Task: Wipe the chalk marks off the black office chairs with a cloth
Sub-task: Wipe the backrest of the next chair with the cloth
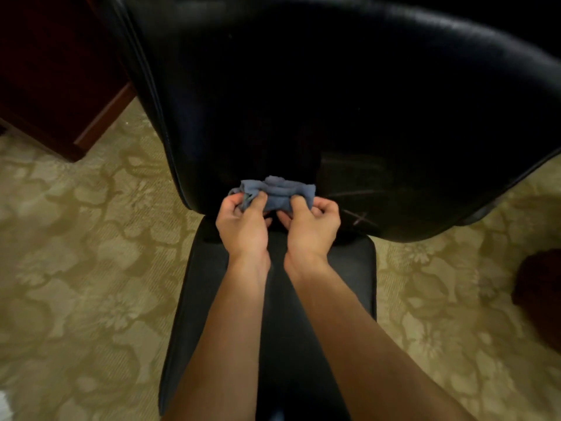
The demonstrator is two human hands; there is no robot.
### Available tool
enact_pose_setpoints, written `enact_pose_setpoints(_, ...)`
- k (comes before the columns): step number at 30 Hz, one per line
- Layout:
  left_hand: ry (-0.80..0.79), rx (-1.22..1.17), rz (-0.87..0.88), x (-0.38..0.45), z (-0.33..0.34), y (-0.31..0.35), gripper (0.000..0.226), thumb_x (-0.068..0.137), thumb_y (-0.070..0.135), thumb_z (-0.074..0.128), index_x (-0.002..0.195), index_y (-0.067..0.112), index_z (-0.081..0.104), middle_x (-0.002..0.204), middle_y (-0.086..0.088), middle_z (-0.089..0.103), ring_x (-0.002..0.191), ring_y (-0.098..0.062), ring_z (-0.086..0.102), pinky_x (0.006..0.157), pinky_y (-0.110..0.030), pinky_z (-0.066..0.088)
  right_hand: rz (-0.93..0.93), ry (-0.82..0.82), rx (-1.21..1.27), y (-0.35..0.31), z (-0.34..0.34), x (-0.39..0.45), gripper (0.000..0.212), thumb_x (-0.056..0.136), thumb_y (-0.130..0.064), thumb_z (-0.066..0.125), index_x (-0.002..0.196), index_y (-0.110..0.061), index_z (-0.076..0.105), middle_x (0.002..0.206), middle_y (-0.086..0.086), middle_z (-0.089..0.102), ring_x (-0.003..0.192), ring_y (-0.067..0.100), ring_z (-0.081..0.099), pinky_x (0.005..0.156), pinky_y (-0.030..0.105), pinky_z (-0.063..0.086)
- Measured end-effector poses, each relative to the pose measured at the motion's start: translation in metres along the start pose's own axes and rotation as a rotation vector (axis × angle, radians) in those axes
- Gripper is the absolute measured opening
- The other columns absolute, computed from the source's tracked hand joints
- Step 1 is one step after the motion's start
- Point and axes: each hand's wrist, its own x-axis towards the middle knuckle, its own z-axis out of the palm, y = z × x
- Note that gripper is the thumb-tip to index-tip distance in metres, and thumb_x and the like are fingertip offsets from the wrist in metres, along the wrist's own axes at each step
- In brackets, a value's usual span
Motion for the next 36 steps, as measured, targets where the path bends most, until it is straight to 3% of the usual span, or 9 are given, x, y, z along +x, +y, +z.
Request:
enact_pose_setpoints(5, 0.031, 0.026, -0.139, 0.023, -0.008, -0.040, 0.021, 0.095, 0.010, 0.064, 0.116, 0.012, 0.062, 0.111, -0.008, 0.071, 0.100, -0.022, 0.071, 0.069, -0.025, 0.053, 0.172, 0.074, 0.015, 0.039, -0.011, 0.028, 0.019, 0.092, -0.002, 0.063, 0.090, -0.016, 0.050, 0.104, 0.015, 0.065, 0.091, 0.022, 0.069, 0.070, 0.026, 0.060)
enact_pose_setpoints(10, 0.085, 0.037, -0.262, 0.037, -0.001, -0.060, 0.012, 0.095, 0.007, 0.063, 0.096, 0.018, 0.059, 0.088, -0.004, 0.068, 0.078, -0.016, 0.067, 0.063, -0.024, 0.051, 0.286, 0.122, 0.045, 0.063, -0.015, 0.052, 0.018, 0.094, 0.000, 0.060, 0.087, -0.012, 0.048, 0.105, 0.018, 0.062, 0.089, 0.024, 0.066, 0.064, 0.027, 0.058)
enact_pose_setpoints(13, 0.087, 0.091, -0.294, 0.040, -0.003, -0.065, 0.012, 0.095, 0.006, 0.062, 0.098, 0.017, 0.058, 0.090, -0.004, 0.067, 0.080, -0.016, 0.066, 0.062, -0.023, 0.048, 0.355, 0.092, 0.034, 0.070, -0.028, 0.061, 0.013, 0.094, 0.001, 0.060, 0.103, -0.005, 0.053, 0.114, 0.023, 0.062, 0.104, 0.033, 0.066, 0.068, 0.030, 0.060)
enact_pose_setpoints(17, 0.033, 0.102, -0.363, 0.019, -0.010, -0.068, 0.014, 0.096, 0.007, 0.063, 0.092, 0.020, 0.059, 0.090, -0.002, 0.065, 0.078, -0.012, 0.063, 0.063, -0.019, 0.048, 0.419, 0.090, -0.002, 0.071, -0.047, 0.055, 0.024, 0.093, -0.002, 0.062, 0.116, 0.004, 0.058, 0.113, 0.023, 0.066, 0.098, 0.030, 0.069, 0.068, 0.028, 0.061)
enact_pose_setpoints(22, 0.084, -0.003, -0.199, -0.004, 0.011, -0.032, 0.013, 0.091, 0.006, 0.068, 0.088, 0.017, 0.064, 0.089, -0.003, 0.068, 0.085, -0.016, 0.068, 0.063, -0.017, 0.050, 0.290, 0.072, 0.101, 0.024, -0.041, 0.045, 0.014, 0.092, -0.001, 0.062, 0.104, 0.000, 0.056, 0.112, 0.026, 0.066, 0.099, 0.035, 0.070, 0.068, 0.030, 0.061)
enact_pose_setpoints(28, 0.020, -0.115, -0.086, -0.046, 0.032, -0.005, 0.013, 0.091, 0.008, 0.069, 0.101, 0.016, 0.066, 0.103, -0.005, 0.071, 0.099, -0.015, 0.070, 0.071, -0.016, 0.055, 0.114, 0.044, 0.182, -0.034, -0.041, 0.011, 0.013, 0.091, -0.001, 0.063, 0.094, -0.008, 0.053, 0.104, 0.021, 0.067, 0.085, 0.024, 0.069, 0.065, 0.024, 0.059)
enact_pose_setpoints(33, -0.093, -0.080, 0.234, -0.059, 0.052, 0.032, 0.007, 0.091, 0.009, 0.068, 0.098, 0.013, 0.067, 0.091, -0.002, 0.072, 0.084, -0.011, 0.069, 0.065, -0.017, 0.051, -0.179, -0.145, 0.257, -0.083, -0.038, -0.002, 0.015, 0.093, 0.001, 0.059, 0.093, -0.011, 0.050, 0.087, 0.013, 0.067, 0.083, 0.024, 0.071, 0.069, 0.027, 0.059)
enact_pose_setpoints(36, -0.097, 0.059, 0.355, -0.052, 0.052, 0.030, 0.006, 0.090, 0.011, 0.068, 0.090, 0.016, 0.065, 0.084, 0.004, 0.073, 0.075, -0.007, 0.069, 0.063, -0.021, 0.053, -0.231, -0.163, 0.111, -0.081, -0.041, 0.005, 0.016, 0.093, -0.002, 0.060, 0.091, -0.015, 0.050, 0.085, 0.012, 0.068, 0.081, 0.024, 0.072, 0.067, 0.030, 0.059)
